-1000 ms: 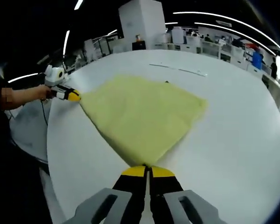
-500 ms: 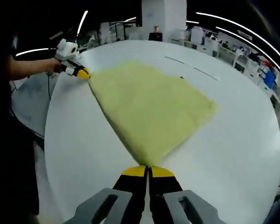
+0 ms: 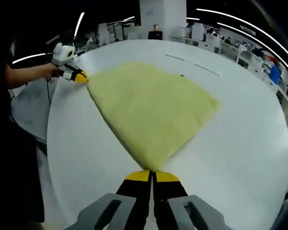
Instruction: Fold the garment on the visible template until the final outline fits inside the template.
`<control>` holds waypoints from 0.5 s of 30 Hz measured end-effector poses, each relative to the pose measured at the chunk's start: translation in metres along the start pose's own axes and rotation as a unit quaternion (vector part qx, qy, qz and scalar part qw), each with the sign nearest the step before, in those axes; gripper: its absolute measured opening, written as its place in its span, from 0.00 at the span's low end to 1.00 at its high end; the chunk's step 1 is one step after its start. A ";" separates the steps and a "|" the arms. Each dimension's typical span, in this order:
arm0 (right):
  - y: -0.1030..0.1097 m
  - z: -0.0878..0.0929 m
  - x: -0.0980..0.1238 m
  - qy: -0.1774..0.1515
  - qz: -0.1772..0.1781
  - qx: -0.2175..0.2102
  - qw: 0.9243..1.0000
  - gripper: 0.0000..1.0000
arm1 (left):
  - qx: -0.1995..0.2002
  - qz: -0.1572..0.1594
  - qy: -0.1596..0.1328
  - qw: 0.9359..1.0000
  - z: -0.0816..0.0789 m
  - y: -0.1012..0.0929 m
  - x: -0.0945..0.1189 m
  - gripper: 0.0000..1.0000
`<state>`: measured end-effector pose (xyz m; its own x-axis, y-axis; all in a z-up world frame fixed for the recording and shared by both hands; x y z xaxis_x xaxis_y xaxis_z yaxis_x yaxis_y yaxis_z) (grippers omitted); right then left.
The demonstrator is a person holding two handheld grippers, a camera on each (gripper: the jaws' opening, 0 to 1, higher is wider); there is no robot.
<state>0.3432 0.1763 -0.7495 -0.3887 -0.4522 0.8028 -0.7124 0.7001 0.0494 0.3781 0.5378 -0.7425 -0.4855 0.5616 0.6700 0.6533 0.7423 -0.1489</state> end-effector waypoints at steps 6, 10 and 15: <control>0.001 0.007 0.005 0.010 0.002 -0.006 1.000 0.00 | 0.010 0.006 -0.007 1.000 0.005 -0.008 0.002 0.01; 0.004 0.011 0.008 0.009 0.002 -0.010 1.000 0.00 | 0.017 0.004 -0.014 1.000 0.008 -0.012 0.004 0.01; 0.006 0.015 0.010 -0.001 0.003 -0.022 1.000 0.00 | 0.017 0.000 -0.015 1.000 0.011 -0.015 0.006 0.01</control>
<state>0.3265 0.1675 -0.7496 -0.3947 -0.4482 0.8021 -0.6835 0.7266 0.0697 0.3594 0.5343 -0.7441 -0.5028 0.5727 0.6475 0.6337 0.7536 -0.1745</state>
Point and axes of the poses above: the point that each gripper's makers call its tool centre point, and the gripper's own axes: x roughly backward along the fingers, y roughly to its left, z roughly out of its underside, the point moved 2 cm from there along x, roughly backward along the fingers
